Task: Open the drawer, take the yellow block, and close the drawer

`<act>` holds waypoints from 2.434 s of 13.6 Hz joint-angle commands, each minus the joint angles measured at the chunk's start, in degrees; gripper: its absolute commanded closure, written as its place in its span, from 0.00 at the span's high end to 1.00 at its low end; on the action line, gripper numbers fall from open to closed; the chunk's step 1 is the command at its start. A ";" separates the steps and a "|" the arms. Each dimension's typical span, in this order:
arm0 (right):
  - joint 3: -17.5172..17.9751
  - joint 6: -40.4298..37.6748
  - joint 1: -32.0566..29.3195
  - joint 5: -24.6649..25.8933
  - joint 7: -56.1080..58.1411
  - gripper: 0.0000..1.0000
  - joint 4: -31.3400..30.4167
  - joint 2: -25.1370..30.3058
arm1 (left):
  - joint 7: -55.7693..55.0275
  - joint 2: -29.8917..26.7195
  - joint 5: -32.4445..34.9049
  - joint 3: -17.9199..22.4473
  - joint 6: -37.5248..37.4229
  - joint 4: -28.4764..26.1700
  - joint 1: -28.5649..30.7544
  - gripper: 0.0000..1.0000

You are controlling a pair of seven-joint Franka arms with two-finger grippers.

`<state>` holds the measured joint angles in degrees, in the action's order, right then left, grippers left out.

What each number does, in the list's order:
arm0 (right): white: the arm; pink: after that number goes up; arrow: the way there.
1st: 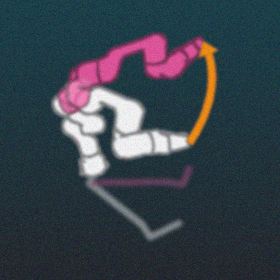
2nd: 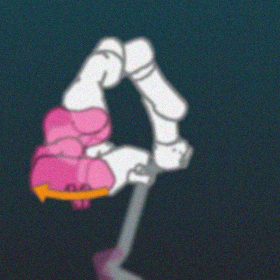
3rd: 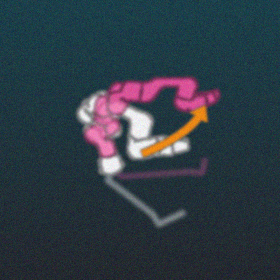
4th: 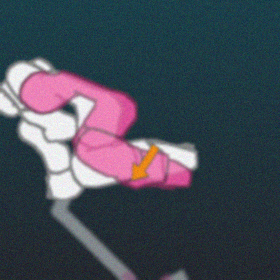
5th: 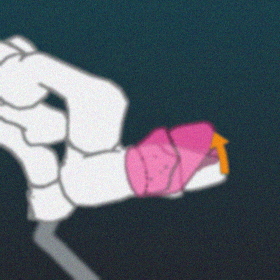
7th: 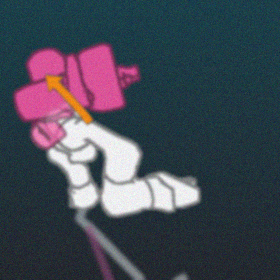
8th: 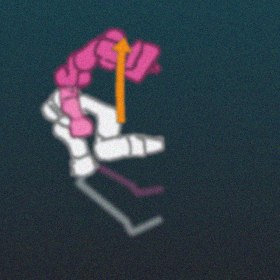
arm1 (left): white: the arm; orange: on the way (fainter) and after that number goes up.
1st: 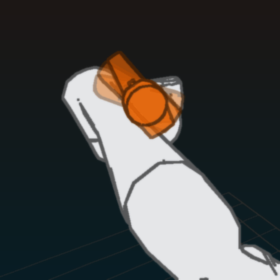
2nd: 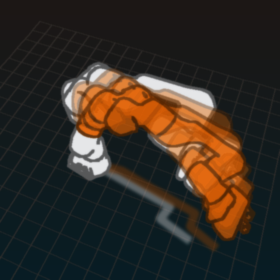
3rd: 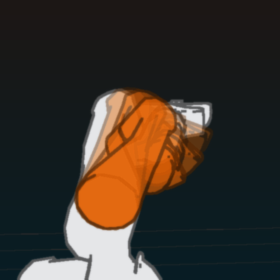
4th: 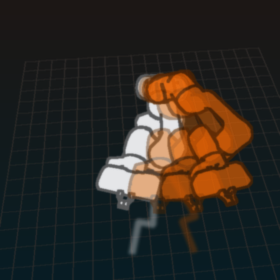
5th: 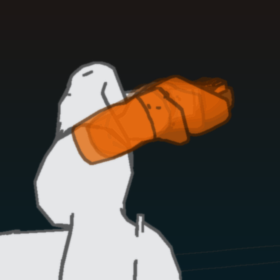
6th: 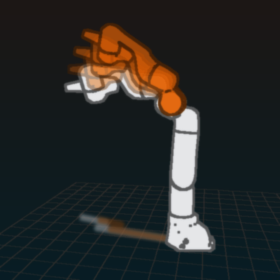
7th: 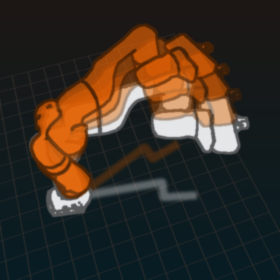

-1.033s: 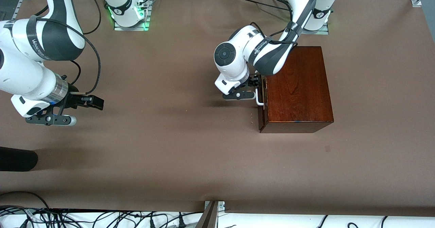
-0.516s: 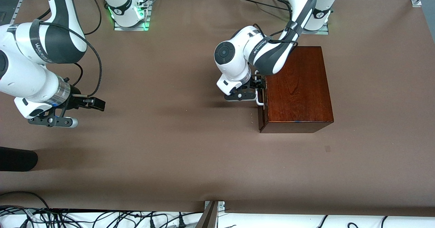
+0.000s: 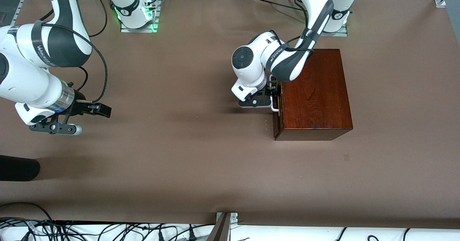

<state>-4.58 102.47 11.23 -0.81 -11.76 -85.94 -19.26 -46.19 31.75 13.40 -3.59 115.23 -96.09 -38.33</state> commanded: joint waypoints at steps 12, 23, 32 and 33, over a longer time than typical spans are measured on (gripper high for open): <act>-0.34 -2.97 0.11 0.64 -1.25 1.00 0.60 0.63 | 0.22 -6.61 0.32 -0.02 -2.81 -4.29 0.62 1.00; -0.52 -3.59 -0.42 0.46 -0.19 1.00 0.69 0.72 | -1.26 -6.61 0.05 -0.10 -2.91 -4.29 -0.25 1.00; -0.52 -3.59 -0.42 0.46 -0.19 1.00 0.69 0.63 | -5.84 -5.12 0.31 -0.37 -3.26 -2.88 -2.55 1.00; -0.69 -3.59 -0.42 0.46 -0.19 1.00 0.69 0.63 | -5.67 -5.29 0.32 -0.37 -3.35 -2.88 -2.28 1.00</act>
<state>-5.29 99.94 11.08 -0.79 -11.93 -85.83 -19.01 -52.53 26.96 13.30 -4.31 112.49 -98.69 -41.00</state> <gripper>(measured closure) 0.000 0.000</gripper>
